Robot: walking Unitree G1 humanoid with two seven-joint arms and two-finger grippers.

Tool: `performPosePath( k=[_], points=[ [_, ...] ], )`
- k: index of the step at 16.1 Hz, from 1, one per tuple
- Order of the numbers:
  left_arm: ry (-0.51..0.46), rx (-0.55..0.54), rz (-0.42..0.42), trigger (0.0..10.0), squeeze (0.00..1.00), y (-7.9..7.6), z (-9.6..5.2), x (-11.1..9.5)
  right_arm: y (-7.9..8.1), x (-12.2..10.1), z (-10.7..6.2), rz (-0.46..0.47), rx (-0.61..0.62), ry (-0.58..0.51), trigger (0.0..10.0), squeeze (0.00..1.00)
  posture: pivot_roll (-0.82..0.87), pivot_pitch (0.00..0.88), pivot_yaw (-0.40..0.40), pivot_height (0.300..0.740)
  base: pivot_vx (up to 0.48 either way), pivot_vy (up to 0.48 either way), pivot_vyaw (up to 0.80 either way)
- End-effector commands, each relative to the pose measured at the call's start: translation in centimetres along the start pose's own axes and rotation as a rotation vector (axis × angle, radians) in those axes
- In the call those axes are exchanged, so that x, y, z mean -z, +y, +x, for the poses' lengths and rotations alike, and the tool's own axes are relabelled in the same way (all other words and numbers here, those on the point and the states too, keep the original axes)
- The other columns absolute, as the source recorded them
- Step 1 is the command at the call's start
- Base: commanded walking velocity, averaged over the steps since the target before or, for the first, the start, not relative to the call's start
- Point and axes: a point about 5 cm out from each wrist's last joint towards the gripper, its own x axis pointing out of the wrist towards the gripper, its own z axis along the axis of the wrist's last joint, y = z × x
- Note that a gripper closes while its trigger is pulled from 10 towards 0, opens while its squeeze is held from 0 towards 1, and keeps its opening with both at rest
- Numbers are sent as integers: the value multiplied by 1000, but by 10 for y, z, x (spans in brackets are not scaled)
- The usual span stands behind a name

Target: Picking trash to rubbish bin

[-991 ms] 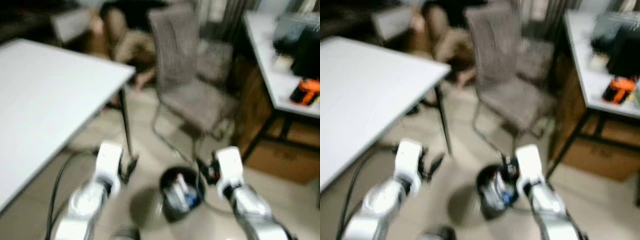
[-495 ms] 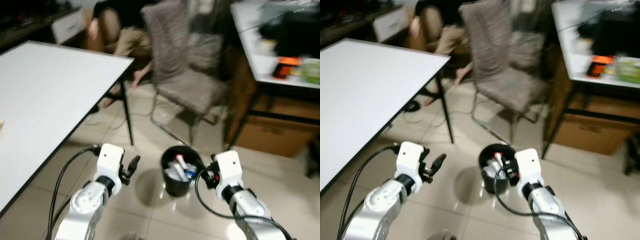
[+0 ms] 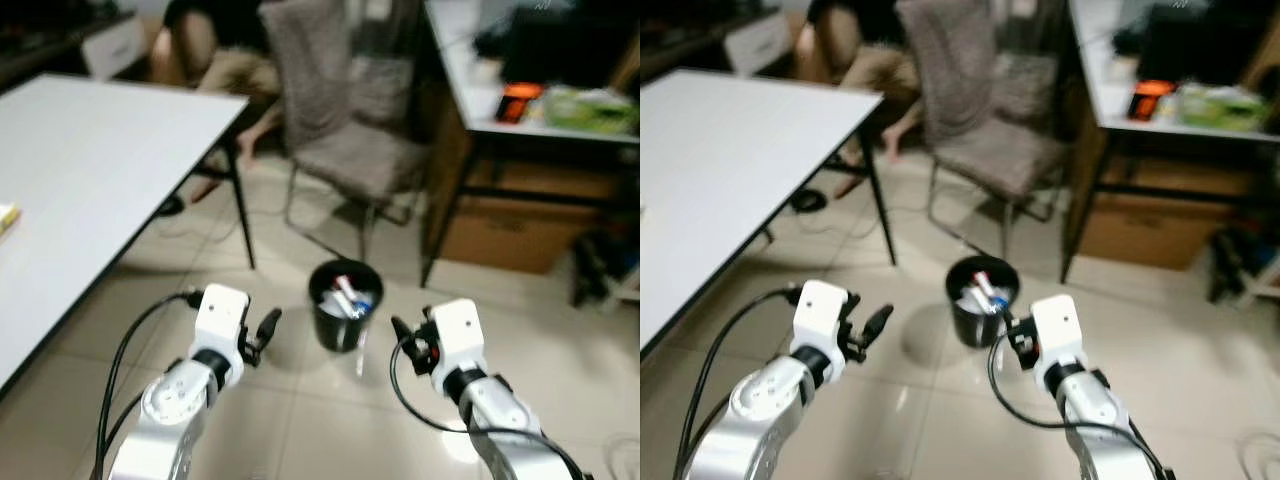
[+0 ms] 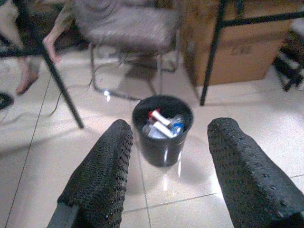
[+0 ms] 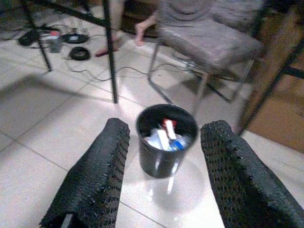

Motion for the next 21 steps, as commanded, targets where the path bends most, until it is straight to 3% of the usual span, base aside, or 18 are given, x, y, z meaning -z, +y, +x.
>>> performPosePath(
  k=[1,8,13,21],
  points=[
    [-14,-31,23,10000,0,5,0,-3,-1,-4,1,-8,9,-15,10000,0,-46,0,-11,740,0,0,0],
    [-114,-167,34,10000,0,17,-2,-15,-4,-16,6,-41,40,-87,10000,0,-36,0,-23,740,0,0,0],
    [-170,-204,38,10000,0,20,-6,-21,-1,-25,10,-90,-7,-123,10000,0,-26,0,-30,740,0,0,0],
    [-187,-219,7,10000,0,22,-11,-22,17,-40,19,-127,-128,-184,10000,0,-5,0,-44,740,0,0,756]
  ],
)
